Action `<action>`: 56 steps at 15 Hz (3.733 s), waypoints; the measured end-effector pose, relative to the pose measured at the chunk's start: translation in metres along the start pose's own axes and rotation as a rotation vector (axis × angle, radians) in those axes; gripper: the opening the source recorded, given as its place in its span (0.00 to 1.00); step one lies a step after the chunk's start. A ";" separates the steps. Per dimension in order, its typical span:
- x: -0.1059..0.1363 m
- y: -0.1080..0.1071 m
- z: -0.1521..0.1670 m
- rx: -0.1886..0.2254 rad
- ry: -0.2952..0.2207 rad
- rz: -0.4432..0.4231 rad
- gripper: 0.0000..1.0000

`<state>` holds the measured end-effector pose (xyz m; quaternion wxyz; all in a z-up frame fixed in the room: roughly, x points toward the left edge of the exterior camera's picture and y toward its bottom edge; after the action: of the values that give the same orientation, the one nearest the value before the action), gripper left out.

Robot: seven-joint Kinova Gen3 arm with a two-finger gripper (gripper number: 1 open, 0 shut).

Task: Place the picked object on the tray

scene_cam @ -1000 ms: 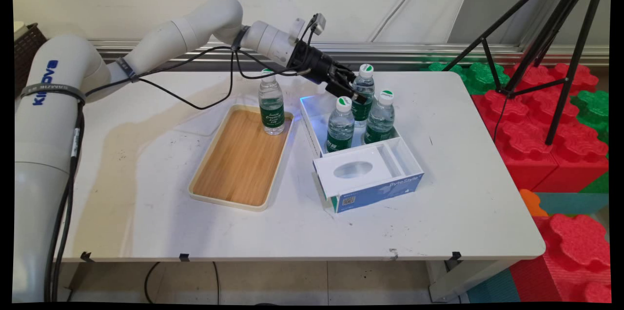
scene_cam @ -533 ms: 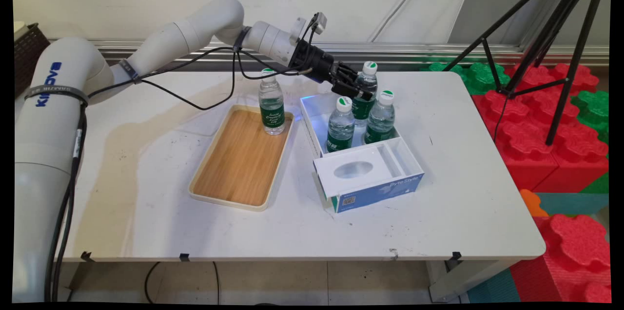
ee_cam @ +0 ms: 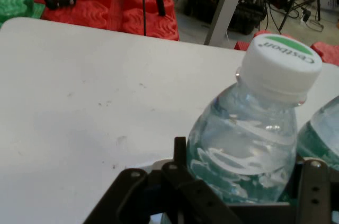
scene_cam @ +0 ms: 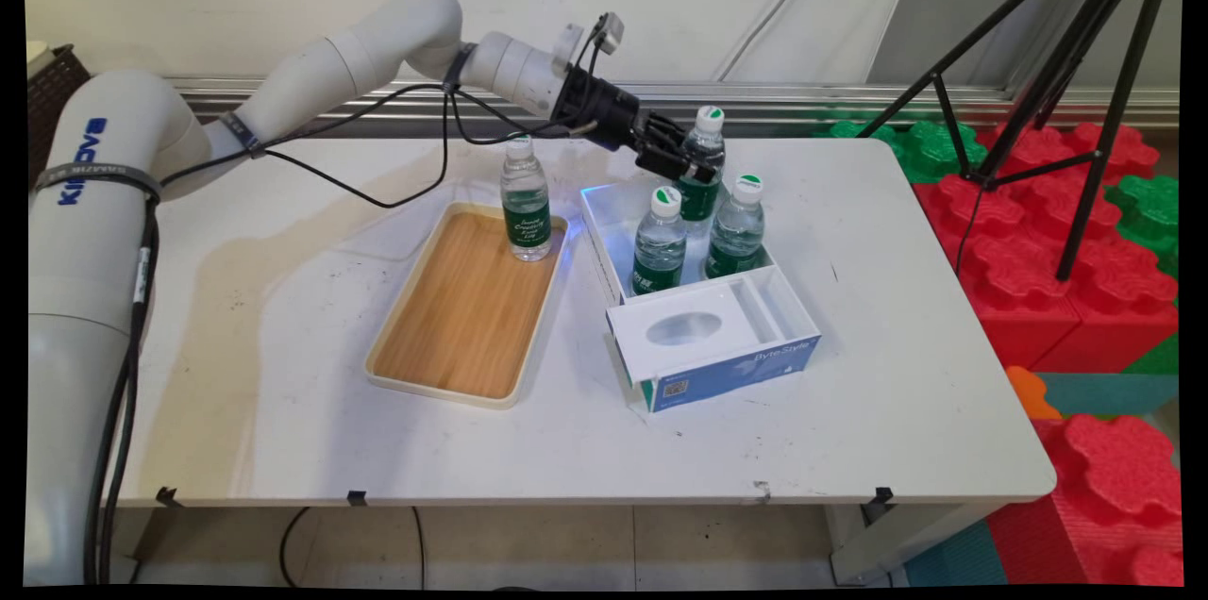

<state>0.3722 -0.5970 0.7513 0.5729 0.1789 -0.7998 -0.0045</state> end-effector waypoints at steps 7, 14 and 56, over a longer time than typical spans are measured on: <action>0.026 0.012 -0.031 0.006 0.047 0.010 0.00; 0.054 0.031 -0.073 0.017 0.103 0.024 0.00; -0.024 0.120 -0.319 0.199 -0.008 -0.032 0.00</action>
<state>0.6376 -0.4142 0.8641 0.5492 0.2476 -0.7955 0.0652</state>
